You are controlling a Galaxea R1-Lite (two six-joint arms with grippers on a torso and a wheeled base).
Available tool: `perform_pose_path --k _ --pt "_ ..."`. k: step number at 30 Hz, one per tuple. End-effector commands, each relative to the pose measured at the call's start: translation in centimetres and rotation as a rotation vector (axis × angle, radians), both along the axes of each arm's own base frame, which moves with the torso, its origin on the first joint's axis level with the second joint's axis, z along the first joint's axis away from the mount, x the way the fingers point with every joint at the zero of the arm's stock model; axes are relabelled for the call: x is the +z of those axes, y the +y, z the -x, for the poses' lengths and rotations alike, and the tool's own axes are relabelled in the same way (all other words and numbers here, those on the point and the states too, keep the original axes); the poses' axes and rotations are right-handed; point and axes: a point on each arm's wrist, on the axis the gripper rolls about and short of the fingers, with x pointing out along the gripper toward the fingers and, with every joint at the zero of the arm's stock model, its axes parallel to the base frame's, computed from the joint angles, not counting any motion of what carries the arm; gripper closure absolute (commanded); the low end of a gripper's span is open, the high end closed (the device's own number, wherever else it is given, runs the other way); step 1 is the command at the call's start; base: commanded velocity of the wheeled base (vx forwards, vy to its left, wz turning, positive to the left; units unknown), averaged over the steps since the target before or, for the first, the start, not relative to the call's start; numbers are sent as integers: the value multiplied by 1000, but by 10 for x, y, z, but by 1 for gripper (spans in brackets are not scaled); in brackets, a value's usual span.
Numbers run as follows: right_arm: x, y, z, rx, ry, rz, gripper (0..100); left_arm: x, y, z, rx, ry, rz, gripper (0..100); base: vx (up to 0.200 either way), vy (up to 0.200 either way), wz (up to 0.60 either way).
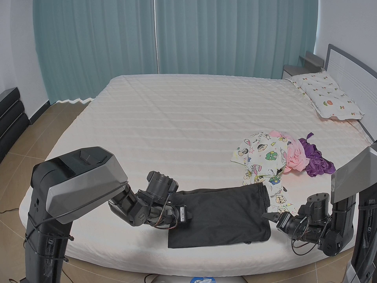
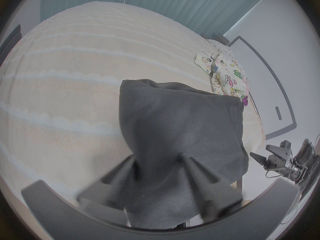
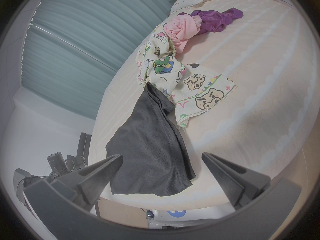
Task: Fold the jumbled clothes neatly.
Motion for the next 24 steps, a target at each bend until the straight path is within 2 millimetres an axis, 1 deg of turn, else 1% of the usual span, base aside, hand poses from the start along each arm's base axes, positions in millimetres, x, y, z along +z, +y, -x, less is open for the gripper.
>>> perform_pose_path --k 1,6,8,12,13,15,20,21,22,24 --pt "2 0 -1 -3 -14 -5 0 0 3 1 8 9 1 100 0 0 0" --pt "1 0 -1 -3 -13 -5 0 5 5 1 17 5 5 100 0 0 0" --pt "1 -1 -1 -4 -13 -5 0 9 10 1 28 2 9 100 0 0 0" --pt "1 -2 -1 -8 -11 -6 0 14 14 2 50 7 18 100 0 0 0" --pt "1 -2 -1 -8 -11 -6 0 19 18 3 67 8 26 100 0 0 0" --pt "1 -2 -1 -8 -11 -6 0 20 21 5 71 12 27 100 0 0 0" --pt "1 -2 0 -8 -10 -5 0 24 41 3 116 18 23 100 0 0 0" --pt "1 -2 -1 -10 -10 -5 0 24 42 3 117 18 23 100 0 0 0" --pt "1 -2 -1 -10 -10 -5 0 25 49 4 129 24 24 100 0 0 0" --pt "1 -2 -1 -11 -9 -6 0 29 57 3 144 24 33 100 0 0 0"
